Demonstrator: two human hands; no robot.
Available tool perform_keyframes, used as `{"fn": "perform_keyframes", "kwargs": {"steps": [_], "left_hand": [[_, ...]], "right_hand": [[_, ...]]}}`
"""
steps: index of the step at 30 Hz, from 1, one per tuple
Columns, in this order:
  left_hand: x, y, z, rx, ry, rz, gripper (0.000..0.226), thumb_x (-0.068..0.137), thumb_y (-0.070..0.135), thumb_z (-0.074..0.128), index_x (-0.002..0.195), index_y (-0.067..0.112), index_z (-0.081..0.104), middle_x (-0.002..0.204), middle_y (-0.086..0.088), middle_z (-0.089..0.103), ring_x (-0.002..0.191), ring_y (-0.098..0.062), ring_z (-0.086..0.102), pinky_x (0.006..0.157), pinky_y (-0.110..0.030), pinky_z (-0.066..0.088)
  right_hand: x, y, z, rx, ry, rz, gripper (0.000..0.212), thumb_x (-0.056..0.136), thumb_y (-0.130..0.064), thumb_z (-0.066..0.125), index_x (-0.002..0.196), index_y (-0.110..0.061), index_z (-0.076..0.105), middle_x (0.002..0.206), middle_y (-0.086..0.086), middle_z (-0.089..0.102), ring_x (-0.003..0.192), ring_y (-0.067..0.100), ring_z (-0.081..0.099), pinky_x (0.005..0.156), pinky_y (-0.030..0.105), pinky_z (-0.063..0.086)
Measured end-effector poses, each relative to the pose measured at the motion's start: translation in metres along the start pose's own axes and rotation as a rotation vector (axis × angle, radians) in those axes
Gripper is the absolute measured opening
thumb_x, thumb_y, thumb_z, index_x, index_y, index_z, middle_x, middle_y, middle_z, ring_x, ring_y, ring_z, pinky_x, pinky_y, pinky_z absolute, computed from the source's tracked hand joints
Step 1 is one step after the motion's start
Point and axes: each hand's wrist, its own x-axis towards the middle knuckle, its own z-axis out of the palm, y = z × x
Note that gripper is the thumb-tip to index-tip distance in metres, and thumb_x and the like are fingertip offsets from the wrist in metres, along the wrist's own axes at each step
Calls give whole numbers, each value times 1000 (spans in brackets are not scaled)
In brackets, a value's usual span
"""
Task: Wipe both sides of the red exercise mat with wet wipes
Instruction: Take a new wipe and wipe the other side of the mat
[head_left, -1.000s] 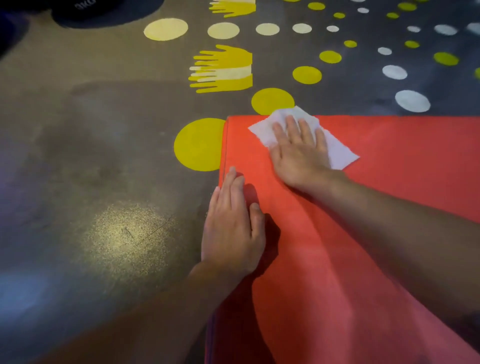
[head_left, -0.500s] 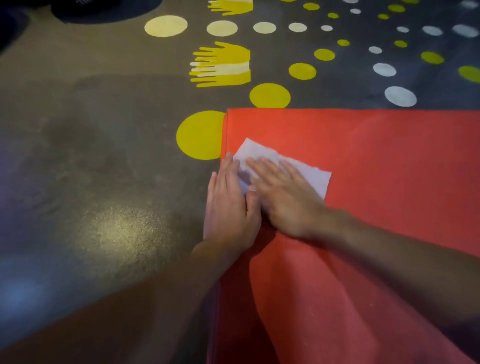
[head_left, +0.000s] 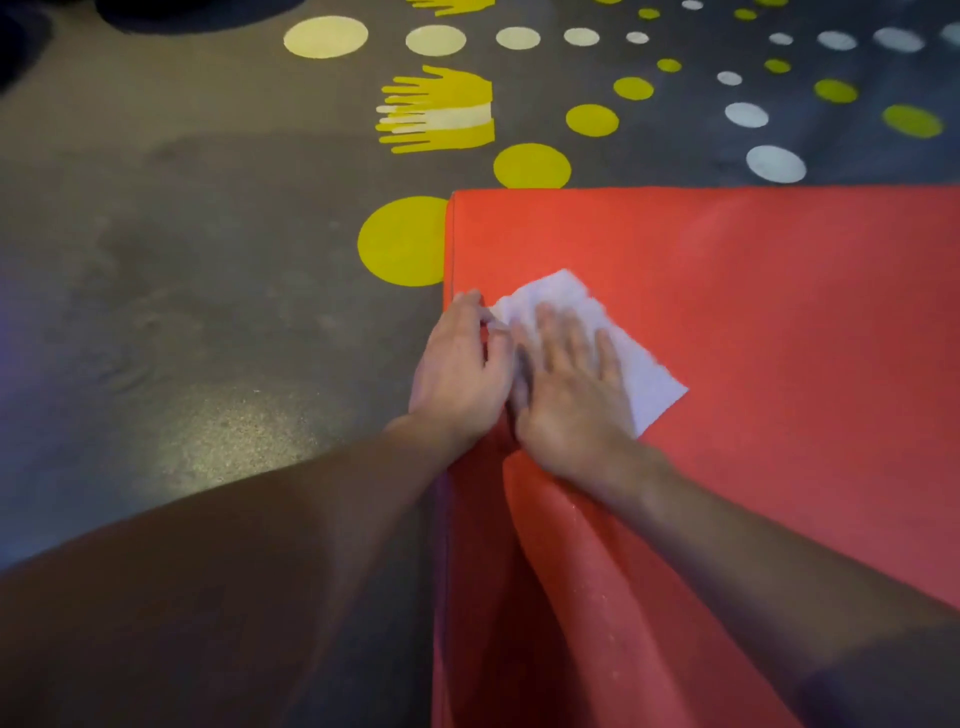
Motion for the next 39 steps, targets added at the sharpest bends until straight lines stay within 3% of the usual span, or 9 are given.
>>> {"fn": "perform_keyframes", "kwargs": {"steps": [3, 8, 13, 18, 22, 27, 32, 36, 39], "left_hand": [[1, 6, -14, 48, -92, -65, 46, 104, 29, 32, 141, 6, 48, 150, -11, 46, 140, -23, 38, 110, -28, 26], [-25, 19, -24, 134, -232, -101, 52, 106, 34, 26, 150, 8, 38, 157, -11, 33, 146, -22, 27, 115, -31, 21], [-63, 20, -36, 159, -284, -111, 51, 107, 34, 26, 149, 9, 40, 157, -9, 33, 146, -20, 27, 114, -25, 19], [-101, 20, -42, 182, -361, -101, 51, 107, 32, 26, 151, 9, 35, 159, -9, 28, 148, -17, 22, 116, -23, 14], [-117, 27, -50, 169, -352, -135, 48, 108, 30, 25, 145, 7, 45, 154, -13, 38, 144, -23, 32, 112, -25, 22], [-135, 28, -54, 176, -392, -107, 47, 108, 28, 24, 144, 7, 46, 154, -11, 39, 145, -20, 30, 110, -24, 20], [-143, 32, -57, 175, -403, -122, 48, 108, 28, 24, 147, 5, 41, 157, -11, 33, 147, -19, 25, 111, -22, 16], [-148, 32, -56, 166, -407, -140, 49, 108, 29, 25, 148, 5, 39, 158, -11, 31, 147, -19, 24, 113, -23, 15], [-151, 31, -54, 155, -387, -133, 50, 108, 30, 25, 151, 6, 35, 159, -10, 29, 148, -18, 22, 113, -20, 12]], "right_hand": [[-33, 9, -6, -13, -100, -295, 69, 92, -44, 8, 157, -24, 21, 164, 7, 17, 152, 27, 12, 121, 50, 8], [-31, 22, -9, 0, -70, 131, 69, 92, -48, -4, 158, -29, 4, 166, 1, -4, 153, 21, -5, 121, 47, -4], [-91, 2, -8, 18, -122, -320, 64, 95, -47, 13, 155, -30, 24, 164, 4, 18, 151, 25, 17, 121, 47, 11], [-97, 2, -1, -9, -43, 105, 66, 95, -49, 5, 158, -29, 12, 166, 3, 5, 153, 23, 0, 121, 48, -1], [-140, -13, -1, -7, -121, -327, 60, 98, -45, 19, 153, -25, 31, 161, 8, 27, 149, 28, 24, 120, 50, 16], [-143, -5, 2, -15, -12, 60, 65, 96, -46, 12, 155, -23, 28, 163, 7, 20, 151, 28, 16, 120, 49, 7], [-188, -6, 3, -78, -118, -440, 58, 99, -45, 27, 154, -28, 28, 162, 7, 24, 149, 28, 21, 120, 50, 14], [-188, 4, 3, -39, -36, -29, 63, 98, -47, 13, 157, -26, 18, 165, 6, 12, 152, 27, 9, 121, 48, 3], [-225, -34, 10, -32, -98, -292, 64, 95, -45, 26, 155, -24, 28, 164, 10, 17, 150, 32, 17, 120, 53, 12]]}}
